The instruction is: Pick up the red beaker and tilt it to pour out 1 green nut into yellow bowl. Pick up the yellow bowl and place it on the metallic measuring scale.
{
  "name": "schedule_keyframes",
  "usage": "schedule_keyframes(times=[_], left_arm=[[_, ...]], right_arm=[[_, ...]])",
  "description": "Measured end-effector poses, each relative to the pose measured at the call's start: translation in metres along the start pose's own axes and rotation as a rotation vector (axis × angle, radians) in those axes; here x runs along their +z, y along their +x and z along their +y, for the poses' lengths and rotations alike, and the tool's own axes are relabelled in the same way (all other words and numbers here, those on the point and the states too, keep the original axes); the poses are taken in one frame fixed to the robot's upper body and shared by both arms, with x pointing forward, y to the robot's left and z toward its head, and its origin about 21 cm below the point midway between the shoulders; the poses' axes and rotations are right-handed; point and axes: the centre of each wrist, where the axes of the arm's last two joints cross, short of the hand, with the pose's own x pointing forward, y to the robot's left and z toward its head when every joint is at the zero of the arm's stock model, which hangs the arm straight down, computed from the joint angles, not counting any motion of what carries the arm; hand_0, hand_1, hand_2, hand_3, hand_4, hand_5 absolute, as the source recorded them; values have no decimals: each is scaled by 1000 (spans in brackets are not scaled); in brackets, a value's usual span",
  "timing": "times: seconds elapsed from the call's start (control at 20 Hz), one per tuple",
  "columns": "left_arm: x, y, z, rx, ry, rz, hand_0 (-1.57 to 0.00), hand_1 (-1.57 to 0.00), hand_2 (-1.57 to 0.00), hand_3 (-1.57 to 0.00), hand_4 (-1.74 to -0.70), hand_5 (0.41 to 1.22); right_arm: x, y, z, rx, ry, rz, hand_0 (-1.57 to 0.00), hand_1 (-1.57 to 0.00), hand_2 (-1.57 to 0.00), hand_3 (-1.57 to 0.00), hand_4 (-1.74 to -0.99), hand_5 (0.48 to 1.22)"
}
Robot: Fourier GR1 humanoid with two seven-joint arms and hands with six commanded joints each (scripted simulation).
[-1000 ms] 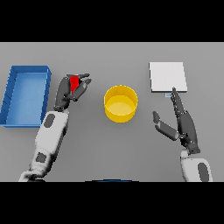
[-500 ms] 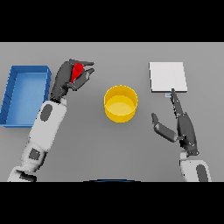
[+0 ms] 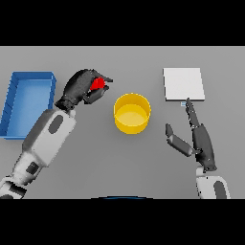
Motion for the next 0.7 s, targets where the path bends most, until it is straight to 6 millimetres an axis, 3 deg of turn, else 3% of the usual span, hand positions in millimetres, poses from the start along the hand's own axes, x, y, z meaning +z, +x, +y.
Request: schedule_keyframes(times=[0.35,0.5,0.7], left_arm=[[-27,32,-1,-534,-162,-125,-1570,-1570,-1570,-1570,-1740,1193],[-41,46,-2,-729,-251,-170,-1571,-1571,-1571,-1571,-1613,1206],[-52,63,-3,-929,-387,-196,-1571,-1571,-1571,-1571,-1684,1215]], right_arm=[[2,1,-2,-21,8,-19,1,1,1,1,-1264,717],[-1,-1,-2,-26,-11,-6,1,1,1,1,-1258,697],[-2,-2,3,-28,-18,-8,1,1,1,1,-1225,663]])
